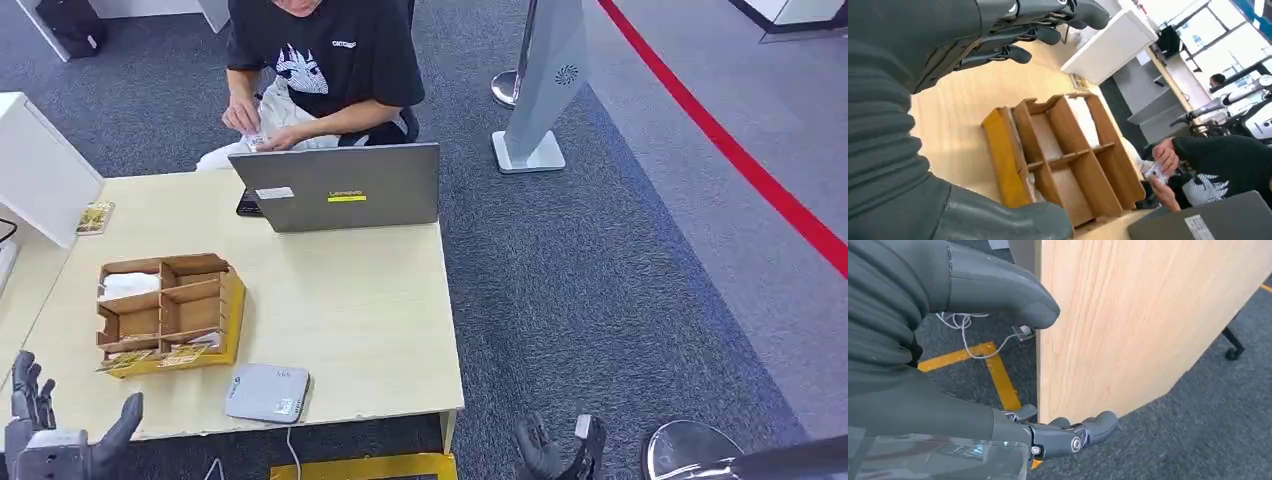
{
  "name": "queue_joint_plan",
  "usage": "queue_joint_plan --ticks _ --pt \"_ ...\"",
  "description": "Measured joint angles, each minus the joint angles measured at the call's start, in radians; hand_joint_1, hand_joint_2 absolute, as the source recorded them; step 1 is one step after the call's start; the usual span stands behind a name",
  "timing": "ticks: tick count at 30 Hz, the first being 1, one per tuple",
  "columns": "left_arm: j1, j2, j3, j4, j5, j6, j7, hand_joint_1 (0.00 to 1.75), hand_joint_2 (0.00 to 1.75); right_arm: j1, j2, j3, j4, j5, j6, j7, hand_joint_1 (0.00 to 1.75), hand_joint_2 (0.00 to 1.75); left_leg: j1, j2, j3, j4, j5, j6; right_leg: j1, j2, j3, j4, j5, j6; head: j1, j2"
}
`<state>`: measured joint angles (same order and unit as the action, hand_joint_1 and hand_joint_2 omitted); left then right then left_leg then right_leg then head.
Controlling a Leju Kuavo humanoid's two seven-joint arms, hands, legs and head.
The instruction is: Pass the card to the sensor for recognition and then transmit it.
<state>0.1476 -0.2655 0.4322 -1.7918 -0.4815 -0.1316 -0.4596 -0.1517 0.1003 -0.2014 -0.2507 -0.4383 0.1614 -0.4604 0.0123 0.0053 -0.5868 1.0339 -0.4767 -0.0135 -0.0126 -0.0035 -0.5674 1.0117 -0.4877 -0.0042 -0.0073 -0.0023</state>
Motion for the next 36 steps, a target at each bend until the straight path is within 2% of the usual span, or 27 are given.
queue_joint_plan --ticks 6,12,27,36 --pt "-0.103 0.034 -0.049 0.039 -0.169 0.071 0.06 0.0 1.75 -0.016 0.011 0.0 0.002 0.025 0.0 0.018 0.0 1.75 0.0 0.0 0.0 0.0 0.001 0.0 0.0 0.0 0.0 0.0 0.0 0.0 0.001 0.0" --pt "-0.192 0.093 -0.122 0.101 -0.32 0.133 0.13 0.0 1.75 -0.029 0.019 0.0 0.004 0.052 0.0 0.031 0.0 1.75 0.0 0.0 0.0 0.0 0.001 0.0 0.0 0.0 0.0 0.0 0.001 0.0 0.0 0.0" --pt "-0.389 0.28 -0.348 0.233 -0.679 0.285 0.317 0.0 1.75 -0.064 0.042 0.0 0.009 0.123 0.003 0.071 0.0 1.75 0.0 0.0 0.0 0.0 0.002 -0.001 0.0 0.0 0.0 0.0 0.001 0.0 0.0 0.0" --pt "-0.5 0.41 -0.509 0.306 -0.891 0.371 0.438 0.0 1.75 -0.081 0.055 0.0 0.011 0.164 0.015 0.094 0.0 1.75 0.0 0.0 0.0 0.0 0.002 -0.001 0.0 0.0 0.0 0.001 0.001 0.0 0.0 0.0"
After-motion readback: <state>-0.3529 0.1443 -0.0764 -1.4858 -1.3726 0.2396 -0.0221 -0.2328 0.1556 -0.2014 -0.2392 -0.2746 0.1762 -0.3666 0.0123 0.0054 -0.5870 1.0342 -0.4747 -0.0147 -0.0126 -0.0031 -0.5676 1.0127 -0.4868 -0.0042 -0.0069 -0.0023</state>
